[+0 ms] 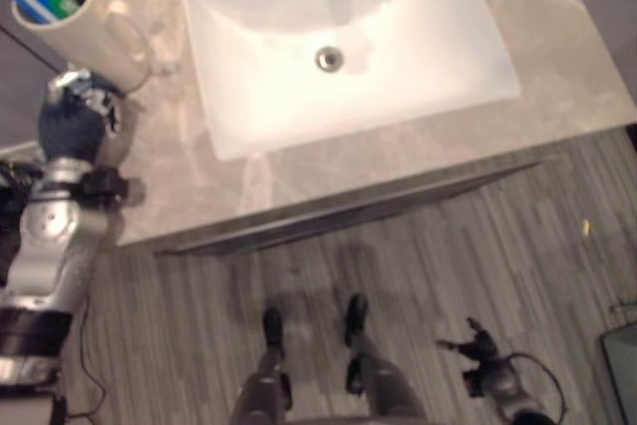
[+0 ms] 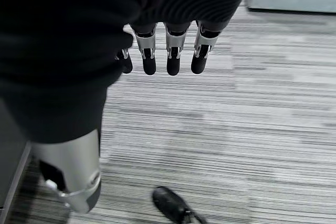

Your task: Put brush and paste in cup on sink, flatten towel.

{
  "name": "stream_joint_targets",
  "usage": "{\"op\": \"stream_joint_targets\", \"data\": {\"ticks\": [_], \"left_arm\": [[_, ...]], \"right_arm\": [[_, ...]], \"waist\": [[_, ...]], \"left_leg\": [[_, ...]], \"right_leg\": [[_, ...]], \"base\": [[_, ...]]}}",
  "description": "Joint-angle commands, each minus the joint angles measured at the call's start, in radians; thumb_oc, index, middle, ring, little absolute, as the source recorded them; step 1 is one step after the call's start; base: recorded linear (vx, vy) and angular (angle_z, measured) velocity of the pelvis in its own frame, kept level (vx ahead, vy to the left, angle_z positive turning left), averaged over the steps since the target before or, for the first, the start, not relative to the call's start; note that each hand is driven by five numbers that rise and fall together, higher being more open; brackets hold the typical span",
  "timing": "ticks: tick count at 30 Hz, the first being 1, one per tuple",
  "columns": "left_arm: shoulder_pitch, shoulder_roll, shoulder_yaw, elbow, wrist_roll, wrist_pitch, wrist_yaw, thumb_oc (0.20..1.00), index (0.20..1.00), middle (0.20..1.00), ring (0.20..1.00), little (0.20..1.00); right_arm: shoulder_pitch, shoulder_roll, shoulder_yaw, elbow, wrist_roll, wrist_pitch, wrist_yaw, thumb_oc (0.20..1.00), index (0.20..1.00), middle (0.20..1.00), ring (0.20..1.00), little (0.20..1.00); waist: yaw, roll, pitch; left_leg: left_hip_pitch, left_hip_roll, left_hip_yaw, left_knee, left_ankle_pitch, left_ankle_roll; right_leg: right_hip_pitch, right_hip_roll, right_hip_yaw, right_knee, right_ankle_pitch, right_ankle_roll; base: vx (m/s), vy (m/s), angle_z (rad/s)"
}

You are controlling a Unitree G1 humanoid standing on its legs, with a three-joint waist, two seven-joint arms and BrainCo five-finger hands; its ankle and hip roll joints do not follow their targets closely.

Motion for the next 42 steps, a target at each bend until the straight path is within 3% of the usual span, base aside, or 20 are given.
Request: {"op": "stream_joint_targets", "data": {"ticks": [1, 11, 27, 31, 37, 42], "left_arm": [[-0.086, 0.081, -0.002, 0.042, -0.037, -0.071, 0.045, 0.2, 0.2, 0.2, 0.2, 0.2], [-0.275, 0.164, -0.078, 0.163, -0.057, -0.087, 0.09, 0.2, 0.2, 0.2, 0.2, 0.2], [-0.745, 0.304, -0.373, 0.529, -0.124, -0.048, 0.077, 0.2, 0.2, 0.2, 0.2, 0.2], [-0.811, 0.298, -0.41, 0.608, -0.13, -0.036, 0.068, 0.2, 0.2, 0.2, 0.2, 0.2], [-0.708, 0.264, -0.368, 0.517, -0.114, -0.049, 0.06, 0.2, 0.2, 0.2, 0.2, 0.2], [-0.404, 0.291, -0.217, 0.316, -0.09, -0.064, 0.026, 0.2, 0.2, 0.2, 0.2, 0.2]], "right_arm": [[-0.002, -0.047, 0.017, -0.015, 0.002, 0.002, -0.03, 1.0, 1.0, 1.0, 1.0, 1.0], [-0.004, -0.059, 0.023, -0.025, 0.001, 0.005, -0.035, 1.0, 1.0, 1.0, 1.0, 1.0], [-0.009, -0.124, 0.075, -0.158, -0.036, -0.014, -0.028, 1.0, 1.0, 1.0, 1.0, 1.0], [-0.011, -0.141, 0.103, -0.159, -0.076, -0.014, -0.026, 1.0, 1.0, 1.0, 1.0, 1.0], [-0.015, -0.122, 0.116, -0.067, -0.078, -0.003, -0.026, 1.0, 1.0, 1.0, 1.0, 1.0], [0.025, -0.127, 0.08, -0.067, -0.093, 0.001, -0.019, 1.0, 1.0, 1.0, 1.0, 1.0]], "waist": [[-0.027, -0.001, -0.019], [-0.044, -0.014, -0.014], [-0.077, -0.019, -0.015], [-0.079, -0.021, -0.015], [-0.068, -0.019, -0.012], [-0.041, -0.012, -0.021]], "left_leg": [[-0.063, 0.025, -0.074, 0.011, 0.014, -0.002], [-0.107, 0.028, -0.074, 0.011, 0.014, -0.003], [-0.199, 0.025, -0.088, 0.011, 0.029, -0.007], [-0.213, 0.024, -0.085, 0.011, 0.03, -0.005], [-0.19, 0.019, -0.082, 0.011, 0.023, -0.003], [-0.14, 0.018, -0.077, 0.011, 0.012, 0.001]], "right_leg": [[0.016, -0.058, -0.025, -0.002, -0.022, 0.12], [-0.032, -0.053, -0.018, -0.002, -0.01, 0.128], [-0.123, -0.046, 0.004, -0.002, 0.02, 0.15], [-0.141, -0.043, 0.011, -0.002, 0.028, 0.154], [-0.119, -0.048, 0.011, -0.002, 0.02, 0.149], [-0.067, -0.057, -0.007, -0.002, 0.009, 0.143]], "base": [[0.04, 0.024, 0.03], [0.03, 0.013, -0.02], [0.02, 0.014, 0.0], [-0.01, 0.023, -0.08], [-0.02, 0.001, -0.05], [-0.03, -0.003, -0.01]]}}
